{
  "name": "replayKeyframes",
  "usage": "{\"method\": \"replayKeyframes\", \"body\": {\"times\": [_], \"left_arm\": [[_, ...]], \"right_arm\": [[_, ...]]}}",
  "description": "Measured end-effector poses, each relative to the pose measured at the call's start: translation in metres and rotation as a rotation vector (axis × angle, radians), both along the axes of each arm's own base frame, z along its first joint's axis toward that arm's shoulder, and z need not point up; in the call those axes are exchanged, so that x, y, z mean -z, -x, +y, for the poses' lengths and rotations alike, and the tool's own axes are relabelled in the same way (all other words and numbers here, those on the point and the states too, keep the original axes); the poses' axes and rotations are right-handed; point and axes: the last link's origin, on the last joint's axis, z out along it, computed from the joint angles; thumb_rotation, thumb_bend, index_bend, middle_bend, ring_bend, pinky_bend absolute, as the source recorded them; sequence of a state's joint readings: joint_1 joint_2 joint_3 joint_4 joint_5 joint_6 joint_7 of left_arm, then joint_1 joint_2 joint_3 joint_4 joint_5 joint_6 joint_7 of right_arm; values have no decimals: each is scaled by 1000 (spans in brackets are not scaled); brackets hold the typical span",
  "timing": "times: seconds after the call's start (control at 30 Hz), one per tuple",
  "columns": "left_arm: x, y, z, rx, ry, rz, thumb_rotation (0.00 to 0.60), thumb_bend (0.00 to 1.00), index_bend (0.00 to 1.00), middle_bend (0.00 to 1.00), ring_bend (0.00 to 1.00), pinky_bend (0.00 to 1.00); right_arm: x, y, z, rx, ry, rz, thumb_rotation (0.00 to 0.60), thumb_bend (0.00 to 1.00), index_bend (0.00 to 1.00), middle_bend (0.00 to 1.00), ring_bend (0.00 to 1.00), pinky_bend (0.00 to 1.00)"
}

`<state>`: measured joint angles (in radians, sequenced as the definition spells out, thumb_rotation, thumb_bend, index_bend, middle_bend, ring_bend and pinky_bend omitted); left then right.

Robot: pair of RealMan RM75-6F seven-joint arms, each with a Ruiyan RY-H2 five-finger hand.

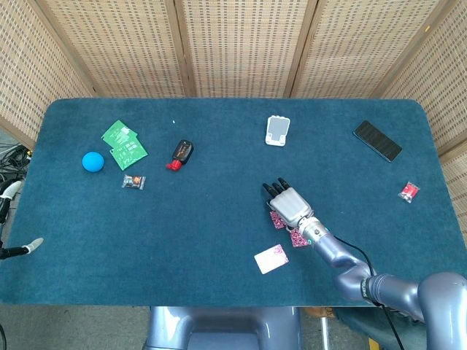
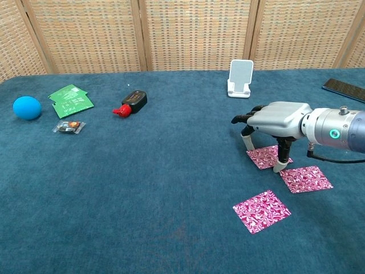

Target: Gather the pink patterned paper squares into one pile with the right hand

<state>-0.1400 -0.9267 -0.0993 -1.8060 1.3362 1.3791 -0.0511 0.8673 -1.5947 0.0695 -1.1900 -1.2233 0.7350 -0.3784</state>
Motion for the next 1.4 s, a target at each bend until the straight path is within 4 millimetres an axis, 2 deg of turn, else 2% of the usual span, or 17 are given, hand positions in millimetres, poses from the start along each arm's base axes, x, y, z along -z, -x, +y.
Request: {"method": "replayKeyframes", "body": {"times": [0.57, 0.9, 1.1, 1.4], "left_arm": [[0, -1, -1, 4, 0, -2, 600, 0, 0, 0, 0, 0], [-1, -1, -1, 6, 1, -8, 600, 0, 0, 0, 0, 0], [-2, -2, -2, 17, 0, -14, 600, 0, 0, 0, 0, 0], [-2, -3, -3, 26, 5, -17, 600, 0, 0, 0, 0, 0]], "right_arm": [[-9, 0, 4, -19, 17, -13, 600, 274, 588, 31, 128, 86], [-18, -12, 14, -69, 11, -14, 600, 291, 587, 34, 129, 86], [-22, -22, 33, -120, -17, 1, 600, 291, 588, 34, 133, 86], [-18, -31, 79, -212, -88, 44, 600, 291, 601, 48, 147, 92]]}}
